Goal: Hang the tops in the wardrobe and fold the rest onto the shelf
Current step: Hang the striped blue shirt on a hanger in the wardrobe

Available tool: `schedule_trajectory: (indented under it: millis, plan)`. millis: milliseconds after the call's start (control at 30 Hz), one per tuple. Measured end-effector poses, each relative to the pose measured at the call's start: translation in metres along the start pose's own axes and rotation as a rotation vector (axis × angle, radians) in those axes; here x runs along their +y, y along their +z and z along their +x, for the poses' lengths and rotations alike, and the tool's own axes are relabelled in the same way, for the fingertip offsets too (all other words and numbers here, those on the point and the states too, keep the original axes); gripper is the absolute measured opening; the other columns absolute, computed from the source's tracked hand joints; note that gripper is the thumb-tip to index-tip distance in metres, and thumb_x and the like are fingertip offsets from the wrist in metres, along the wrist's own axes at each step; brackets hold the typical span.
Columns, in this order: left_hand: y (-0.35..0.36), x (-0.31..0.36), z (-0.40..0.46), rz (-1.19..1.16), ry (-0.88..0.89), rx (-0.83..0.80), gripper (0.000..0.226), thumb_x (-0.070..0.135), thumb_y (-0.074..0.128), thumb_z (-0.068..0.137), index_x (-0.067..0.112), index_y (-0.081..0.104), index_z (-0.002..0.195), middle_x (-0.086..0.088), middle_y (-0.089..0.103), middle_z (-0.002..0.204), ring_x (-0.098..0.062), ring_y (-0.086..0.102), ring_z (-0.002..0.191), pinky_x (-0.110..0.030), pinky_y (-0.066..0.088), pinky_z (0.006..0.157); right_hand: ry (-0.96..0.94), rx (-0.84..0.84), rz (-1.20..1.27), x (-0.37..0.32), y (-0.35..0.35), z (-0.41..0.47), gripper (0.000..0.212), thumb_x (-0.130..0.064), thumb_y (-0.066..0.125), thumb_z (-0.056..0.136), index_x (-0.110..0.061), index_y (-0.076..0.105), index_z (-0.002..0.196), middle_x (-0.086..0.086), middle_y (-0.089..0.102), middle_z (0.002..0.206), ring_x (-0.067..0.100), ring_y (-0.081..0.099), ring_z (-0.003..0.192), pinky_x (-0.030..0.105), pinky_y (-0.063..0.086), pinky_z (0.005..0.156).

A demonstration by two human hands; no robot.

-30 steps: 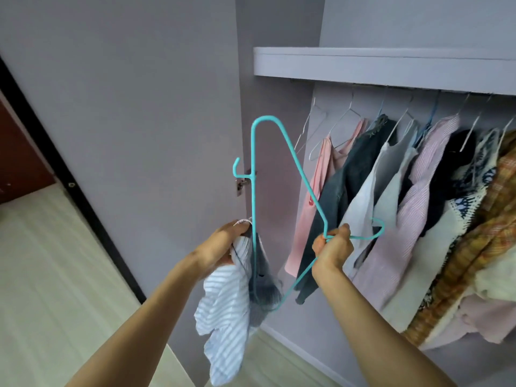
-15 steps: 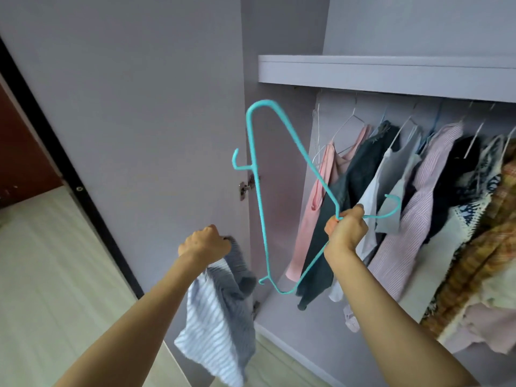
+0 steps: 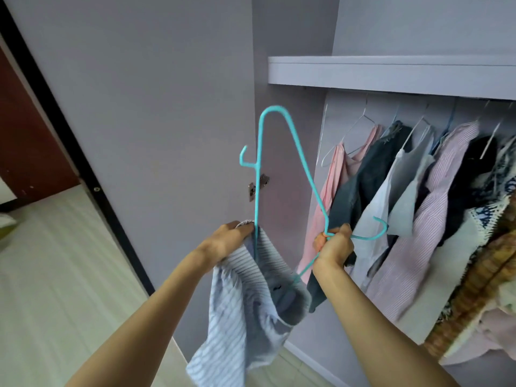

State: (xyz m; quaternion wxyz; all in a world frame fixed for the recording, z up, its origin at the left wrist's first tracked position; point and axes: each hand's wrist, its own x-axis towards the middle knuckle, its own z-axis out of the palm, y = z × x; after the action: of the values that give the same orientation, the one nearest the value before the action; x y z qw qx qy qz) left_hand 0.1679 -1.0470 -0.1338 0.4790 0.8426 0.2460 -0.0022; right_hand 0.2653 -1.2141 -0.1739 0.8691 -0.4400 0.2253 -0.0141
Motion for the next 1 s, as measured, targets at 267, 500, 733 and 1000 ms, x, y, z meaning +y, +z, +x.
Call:
schedule_trajectory:
  millis: [267, 500, 733, 1000]
  plan:
    - [-0.035, -0.018, 0.0, 0.05, 0.043, 0.196, 0.007, 0.028, 0.063, 0.084, 0.021, 0.064, 0.083, -0.001, 0.065, 0.086, -0.022, 0.058, 0.087, -0.031, 0.046, 0.076, -0.567, -0.213, -0.578, -0.001, -0.026, 0.024, 0.022, -0.015, 0.044, 0.098, -0.005, 0.047, 0.079, 0.016, 0.057, 0.077, 0.03, 0.054, 0.075, 0.033, 0.042, 0.069]
    - [-0.039, -0.048, 0.011, 0.36, -0.086, 0.302, 0.035, 0.01, 0.049, 0.081, 0.021, 0.062, 0.112, -0.007, 0.063, 0.111, -0.023, 0.051, 0.086, -0.029, 0.043, 0.077, -0.868, -0.466, -0.855, -0.021, -0.029, 0.027, 0.012, -0.003, 0.038, 0.097, -0.01, 0.038, 0.086, 0.002, 0.046, 0.07, 0.021, 0.044, 0.063, 0.033, 0.036, 0.066]
    - [-0.044, -0.053, 0.003, 0.286, -0.049, 0.321, 0.045, 0.005, 0.043, 0.081, 0.021, 0.063, 0.118, -0.005, 0.065, 0.115, -0.03, 0.062, 0.098, -0.033, 0.05, 0.089, -0.834, -0.497, -0.871, -0.033, -0.023, 0.027, 0.011, 0.002, 0.036, 0.095, -0.007, 0.037, 0.089, 0.014, 0.047, 0.082, 0.024, 0.044, 0.07, 0.031, 0.034, 0.068]
    - [-0.028, -0.046, -0.011, 0.36, 0.158, -0.071, 0.052, -0.015, 0.035, 0.071, 0.01, 0.07, 0.1, -0.005, 0.065, 0.091, -0.019, 0.055, 0.084, -0.027, 0.044, 0.074, -0.499, -0.194, -0.496, -0.039, -0.016, 0.048, 0.019, -0.002, 0.03, 0.095, -0.012, 0.046, 0.091, 0.015, 0.051, 0.09, 0.011, 0.051, 0.066, 0.005, 0.04, 0.049]
